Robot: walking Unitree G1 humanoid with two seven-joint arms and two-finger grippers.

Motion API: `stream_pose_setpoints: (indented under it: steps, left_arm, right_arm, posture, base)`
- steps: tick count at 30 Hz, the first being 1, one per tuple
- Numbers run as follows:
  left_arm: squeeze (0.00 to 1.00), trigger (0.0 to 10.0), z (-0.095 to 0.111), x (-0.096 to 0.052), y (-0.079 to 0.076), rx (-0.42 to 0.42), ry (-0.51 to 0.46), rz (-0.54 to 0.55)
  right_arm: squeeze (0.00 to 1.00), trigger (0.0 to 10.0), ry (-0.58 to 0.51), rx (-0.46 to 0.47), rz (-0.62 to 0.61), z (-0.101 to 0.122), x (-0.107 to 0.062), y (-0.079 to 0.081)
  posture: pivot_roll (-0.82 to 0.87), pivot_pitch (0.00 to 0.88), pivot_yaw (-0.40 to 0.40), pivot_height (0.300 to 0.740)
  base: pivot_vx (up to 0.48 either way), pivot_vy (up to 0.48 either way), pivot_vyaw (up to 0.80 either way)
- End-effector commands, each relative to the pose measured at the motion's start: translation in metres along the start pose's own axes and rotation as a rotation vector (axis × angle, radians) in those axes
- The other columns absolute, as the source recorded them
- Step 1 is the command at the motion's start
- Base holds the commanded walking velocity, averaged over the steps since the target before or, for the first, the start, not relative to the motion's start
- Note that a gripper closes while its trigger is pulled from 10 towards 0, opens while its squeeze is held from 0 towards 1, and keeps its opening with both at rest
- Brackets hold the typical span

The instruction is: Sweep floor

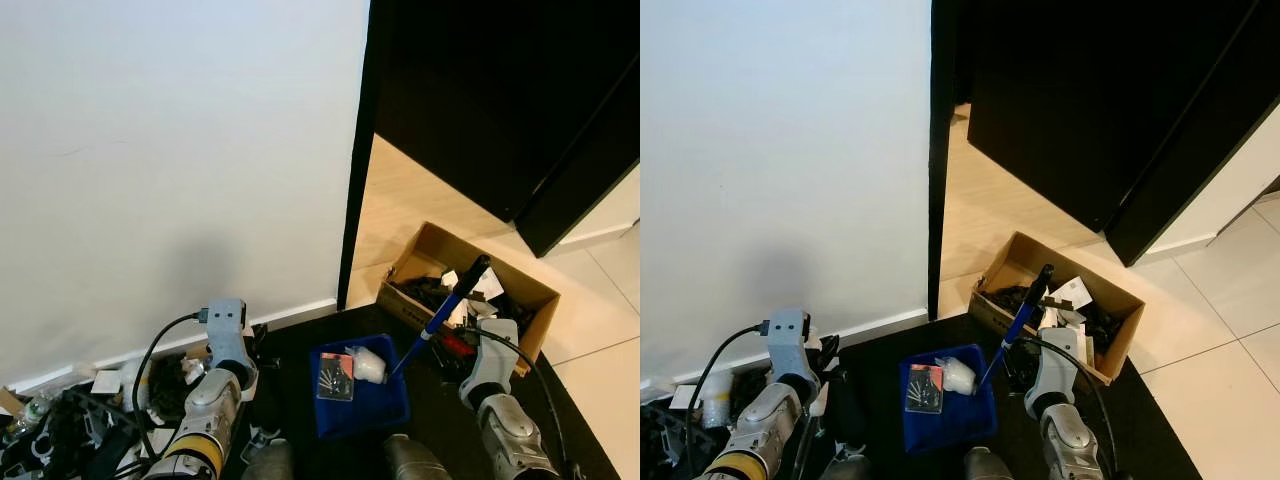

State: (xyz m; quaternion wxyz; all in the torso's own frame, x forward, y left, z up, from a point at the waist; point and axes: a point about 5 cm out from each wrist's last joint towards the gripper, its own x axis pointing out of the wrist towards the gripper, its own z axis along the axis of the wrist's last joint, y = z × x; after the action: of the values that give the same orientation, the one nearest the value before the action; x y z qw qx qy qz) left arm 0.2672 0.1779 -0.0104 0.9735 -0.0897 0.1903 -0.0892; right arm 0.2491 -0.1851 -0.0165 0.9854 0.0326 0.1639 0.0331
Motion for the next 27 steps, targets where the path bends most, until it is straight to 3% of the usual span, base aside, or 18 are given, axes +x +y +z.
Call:
stream_pose_setpoints:
  steps: [1,27]
  left_arm:
    - [0.0,10.0,-0.012,-0.0053,-0.0007,-0.022,0.033,0.006]
    - [0.0,10.0,-0.0124,-0.0056,-0.0005,-0.024,0.033,0.009]
  right_arm:
    - [0.0,10.0,0.025,0.003,-0.009,-0.0047,-0.0029,-0.0023]
    - [0.0,10.0,0.026,0.003,-0.008,-0.0052,-0.003,-0.002]
  posture:
    - [0.03,0.175,-0.016,0.74]
    - [0.03,0.169,-0.016,0.74]
  base:
    - [0.0,0.0,0.0]
    - [0.0,0.0,0.0]
